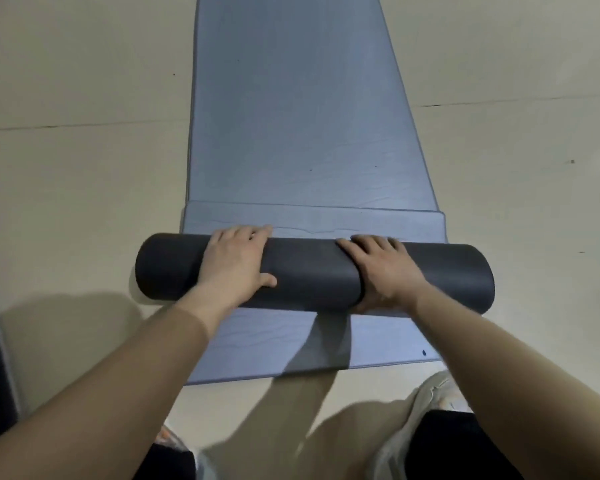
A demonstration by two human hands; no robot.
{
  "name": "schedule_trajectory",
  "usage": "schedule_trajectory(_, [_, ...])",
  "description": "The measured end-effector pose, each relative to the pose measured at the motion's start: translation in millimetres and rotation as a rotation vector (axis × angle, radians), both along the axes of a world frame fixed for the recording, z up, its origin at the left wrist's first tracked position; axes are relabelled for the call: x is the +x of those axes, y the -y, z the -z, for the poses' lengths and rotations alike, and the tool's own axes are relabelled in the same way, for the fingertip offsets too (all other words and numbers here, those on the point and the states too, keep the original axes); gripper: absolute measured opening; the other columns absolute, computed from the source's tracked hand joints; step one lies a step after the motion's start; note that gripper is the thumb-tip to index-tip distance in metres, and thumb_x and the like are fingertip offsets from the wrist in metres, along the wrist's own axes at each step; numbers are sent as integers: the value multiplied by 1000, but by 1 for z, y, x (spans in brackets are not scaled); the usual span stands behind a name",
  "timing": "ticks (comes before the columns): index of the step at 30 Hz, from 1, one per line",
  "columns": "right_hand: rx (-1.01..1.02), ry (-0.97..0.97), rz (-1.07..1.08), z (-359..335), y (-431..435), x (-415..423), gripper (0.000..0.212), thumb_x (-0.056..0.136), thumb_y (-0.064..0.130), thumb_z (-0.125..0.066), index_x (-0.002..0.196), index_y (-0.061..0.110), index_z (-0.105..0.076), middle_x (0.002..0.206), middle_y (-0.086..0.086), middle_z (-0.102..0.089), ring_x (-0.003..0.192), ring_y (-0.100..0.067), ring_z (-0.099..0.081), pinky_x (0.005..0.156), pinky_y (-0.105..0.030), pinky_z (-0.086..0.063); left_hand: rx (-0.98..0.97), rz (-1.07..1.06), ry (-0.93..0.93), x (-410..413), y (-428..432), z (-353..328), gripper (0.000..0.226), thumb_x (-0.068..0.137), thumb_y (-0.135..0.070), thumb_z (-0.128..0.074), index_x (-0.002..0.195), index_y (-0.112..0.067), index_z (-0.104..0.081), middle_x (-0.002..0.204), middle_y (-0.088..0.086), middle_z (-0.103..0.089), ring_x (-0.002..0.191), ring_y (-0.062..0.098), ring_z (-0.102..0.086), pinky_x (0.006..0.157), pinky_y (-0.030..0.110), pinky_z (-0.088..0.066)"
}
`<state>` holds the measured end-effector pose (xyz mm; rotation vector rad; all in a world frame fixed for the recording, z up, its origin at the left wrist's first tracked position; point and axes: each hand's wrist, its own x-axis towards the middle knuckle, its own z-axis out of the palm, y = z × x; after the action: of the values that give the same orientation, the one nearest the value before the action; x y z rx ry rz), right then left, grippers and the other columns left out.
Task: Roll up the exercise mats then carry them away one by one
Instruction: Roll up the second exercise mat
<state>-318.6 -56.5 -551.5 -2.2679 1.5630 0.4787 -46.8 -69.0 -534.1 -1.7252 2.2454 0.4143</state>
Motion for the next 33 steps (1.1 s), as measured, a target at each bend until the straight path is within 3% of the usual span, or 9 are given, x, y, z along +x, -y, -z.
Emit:
schedule_trajectory(3, [38,-2,14,-10,42,-7,141,46,89,-77,161,36,-15,164,-9,-28,153,-36,-20,126,-57,-12,-24,20,89,-16,-30,13,132,70,-75,-72,160,-25,11,170,9,7,154,42,0,122,60,-9])
schedule_trajectory(5, [-33,-54,4,-6,42,-8,144,46,92,-73,162,33,-11,165,-10,-26,153,-37,-21,126,-57,-13,-20,43,111,-18,-9,30,135,71,-72,-74,159,-27,18,169,11,14,154,43,9,122,62,-6])
schedule_trajectory(10, [-109,-176,13,9,65,-17,152,39,93,-74,159,38,3,155,-13,-39,137,-40,-44,111,-60,-37,-84,20,-68,-6,68,39,112,77,-72,-67,162,-30,-7,170,4,-10,156,30,-5,125,53,-5])
schedule_trajectory(13, [12,-115,52,-1,110,-17,143,34,92,-74,152,47,-9,137,-5,-55,117,-36,-58,100,-51,-50,-363,-384,-232,-6,29,57,94,84,-60,-68,156,-14,-28,163,17,-26,151,39,-20,118,59,-25])
schedule_trajectory(18, [156,-69,126,-7,114,6,135,31,87,-80,146,51,-20,128,0,-57,117,-34,-59,95,-45,-51,-300,-700,-389,-30,-17,76,97,81,-58,-70,153,-16,-20,163,24,-7,143,49,-23,110,62,-39])
schedule_trajectory(21, [317,92,194,-3,100,50,120,32,86,-81,137,48,-36,123,5,-64,116,-29,-62,97,-44,-51,-147,-1084,-707,-24,-9,58,94,90,-49,-69,158,-29,-8,166,14,6,128,34,-44,104,43,-43])
schedule_trajectory(25, [368,322,262,15,63,137,99,49,83,-81,132,39,-47,124,6,-69,116,-27,-64,97,-45,-53,-31,-1343,-914,26,-19,45,104,92,-54,-66,160,-38,11,164,13,-28,138,36,-45,110,42,-38])
schedule_trajectory(29, [437,570,351,33,41,222,94,66,74,-80,141,31,-43,132,2,-67,120,-28,-64,101,-45,-52,-92,-1412,-968,106,-26,44,104,84,-52,-76,161,-39,-8,162,2,-35,141,26,-44,113,36,-38])
schedule_trajectory(33, [491,738,412,41,42,298,110,55,82,-71,147,29,-43,139,3,-64,124,-26,-63,107,-46,-50,-166,-1385,-998,177,-24,48,93,84,-40,-79,159,-37,-23,161,-1,-37,143,20,-42,118,38,-36])
